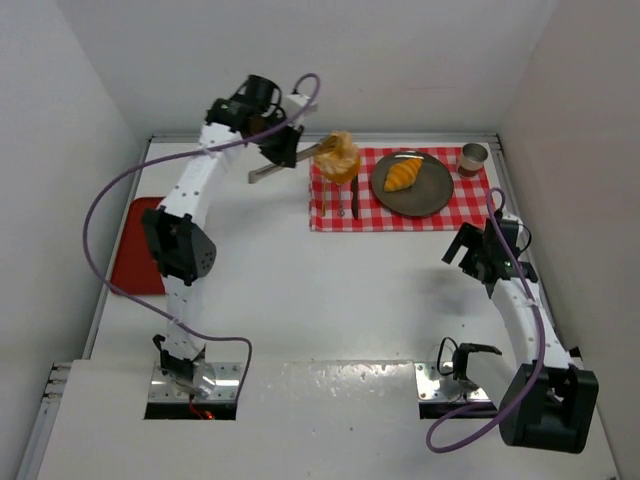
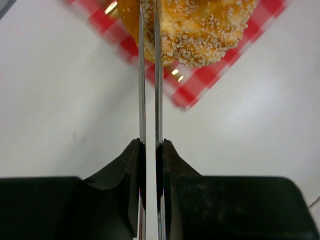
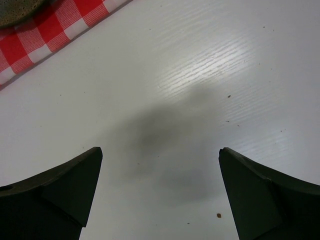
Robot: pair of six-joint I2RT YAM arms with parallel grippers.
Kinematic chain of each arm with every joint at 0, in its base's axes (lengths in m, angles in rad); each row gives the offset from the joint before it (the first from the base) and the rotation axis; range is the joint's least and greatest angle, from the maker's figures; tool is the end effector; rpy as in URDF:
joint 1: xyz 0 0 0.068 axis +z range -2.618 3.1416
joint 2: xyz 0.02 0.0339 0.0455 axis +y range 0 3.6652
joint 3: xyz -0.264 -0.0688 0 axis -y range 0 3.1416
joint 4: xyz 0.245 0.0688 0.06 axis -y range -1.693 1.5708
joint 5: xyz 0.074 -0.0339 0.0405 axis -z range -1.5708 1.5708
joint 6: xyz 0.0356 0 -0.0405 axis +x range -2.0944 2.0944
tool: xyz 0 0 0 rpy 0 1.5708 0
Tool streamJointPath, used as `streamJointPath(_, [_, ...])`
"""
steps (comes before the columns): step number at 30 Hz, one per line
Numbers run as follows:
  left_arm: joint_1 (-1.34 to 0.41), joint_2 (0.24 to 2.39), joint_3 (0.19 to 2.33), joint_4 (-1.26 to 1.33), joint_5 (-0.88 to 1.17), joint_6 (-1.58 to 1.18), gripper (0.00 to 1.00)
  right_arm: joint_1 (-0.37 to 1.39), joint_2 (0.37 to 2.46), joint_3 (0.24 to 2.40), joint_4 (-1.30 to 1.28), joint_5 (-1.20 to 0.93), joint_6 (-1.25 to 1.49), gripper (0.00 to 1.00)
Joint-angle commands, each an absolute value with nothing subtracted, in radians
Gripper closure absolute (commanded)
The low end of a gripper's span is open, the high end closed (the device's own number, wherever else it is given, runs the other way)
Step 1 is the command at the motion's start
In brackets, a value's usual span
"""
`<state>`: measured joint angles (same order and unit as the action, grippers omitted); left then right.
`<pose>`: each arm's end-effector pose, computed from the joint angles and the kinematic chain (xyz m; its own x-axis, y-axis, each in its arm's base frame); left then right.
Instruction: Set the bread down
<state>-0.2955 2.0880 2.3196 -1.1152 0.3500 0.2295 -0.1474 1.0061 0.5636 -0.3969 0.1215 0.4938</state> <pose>0.4206 -0.1408 0.3745 -0.6106 0.4092 -0.6780 0.6373 0.7622 -0.1138 0.1961 -0.0335 0.2045 -0.5412 0.5560 -0.6309 0.5478 0.8023 0.2371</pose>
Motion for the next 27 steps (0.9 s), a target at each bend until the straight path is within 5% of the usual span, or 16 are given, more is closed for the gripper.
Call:
streamJointPath(1, [-0.427,2.072,2.321,-0.904,0.403,0.181,0.98,-0.15,0.971,0.555,-0.429,0.123,0.495,0.0])
streamJointPath(8, [-0.586,2.261,2.374,-0.565,0.495,0.005,0.98,-0.15,0.924,0.54,-0.483,0.081,0.5,0.01])
streamJointPath(22, [-0.663,2.453,2.418,-0.442,0.374,-0.015,0.98,-0.149,0.925,0.595,-0.56,0.12,0.403,0.01])
streamJointPath(24, [-0.672,2.453,2.392,-0.442,0.383,-0.015,0.93,-0.15,0.93,0.601,-0.563,0.118,0.388,0.01])
streamJointPath(27, [-0.672,2.462,2.379,-0.442,0.383,-0.015,0.71,-0.15,0.933,0.597,-0.566,0.127,0.379,0.0])
